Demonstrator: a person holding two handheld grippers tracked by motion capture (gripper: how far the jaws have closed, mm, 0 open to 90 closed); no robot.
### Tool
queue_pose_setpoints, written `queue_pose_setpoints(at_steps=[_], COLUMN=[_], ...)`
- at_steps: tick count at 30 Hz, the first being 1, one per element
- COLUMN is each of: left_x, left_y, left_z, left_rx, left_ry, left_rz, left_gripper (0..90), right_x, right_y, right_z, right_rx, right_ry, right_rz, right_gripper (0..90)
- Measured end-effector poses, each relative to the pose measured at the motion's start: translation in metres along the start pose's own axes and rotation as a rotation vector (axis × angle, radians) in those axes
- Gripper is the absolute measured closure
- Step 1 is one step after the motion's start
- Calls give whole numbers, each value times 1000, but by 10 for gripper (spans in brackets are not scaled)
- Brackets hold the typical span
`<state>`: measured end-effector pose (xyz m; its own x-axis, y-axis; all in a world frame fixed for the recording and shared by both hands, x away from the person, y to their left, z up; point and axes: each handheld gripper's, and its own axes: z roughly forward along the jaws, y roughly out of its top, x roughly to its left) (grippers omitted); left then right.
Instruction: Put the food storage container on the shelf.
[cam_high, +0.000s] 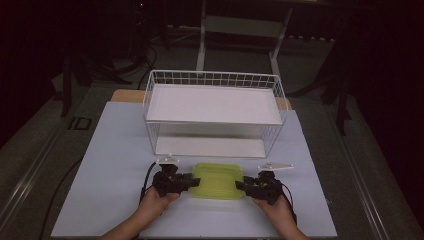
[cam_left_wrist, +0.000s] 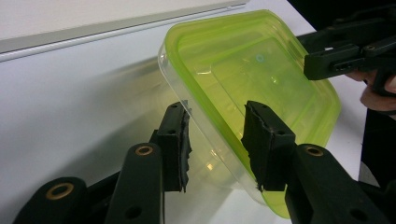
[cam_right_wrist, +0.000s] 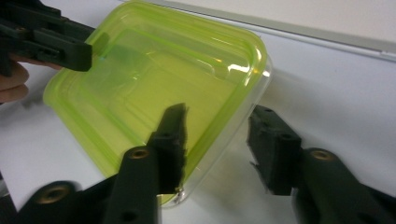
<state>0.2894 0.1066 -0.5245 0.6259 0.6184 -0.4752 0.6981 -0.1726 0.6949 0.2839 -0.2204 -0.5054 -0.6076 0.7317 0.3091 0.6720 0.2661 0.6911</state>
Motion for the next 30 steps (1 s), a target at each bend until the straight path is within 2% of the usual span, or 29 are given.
queue_pose_setpoints(at_steps=[4,8,15,24,30], left_x=[-3,-6,-14,-18,-25], left_y=[-3,-5,-8,-10,-10], left_z=[-2,-5,-9,-11,-13], left_rx=[-8,-3,3,8,26], left_ry=[-1,-9,17,21,52], left_rz=[10,14,44,30,37], left_gripper=[654,677,698,728,757], right_x=[0,6,11,14,18], right_y=[0,0,-2,-4,-7], right_z=[-3,-6,-10,-12,-15], right_rx=[1,3,3,7,13], right_ry=[2,-8,-13,1,17], right_rz=[1,-23,-30,-20,-6], right_gripper=[622,639,665,691,718])
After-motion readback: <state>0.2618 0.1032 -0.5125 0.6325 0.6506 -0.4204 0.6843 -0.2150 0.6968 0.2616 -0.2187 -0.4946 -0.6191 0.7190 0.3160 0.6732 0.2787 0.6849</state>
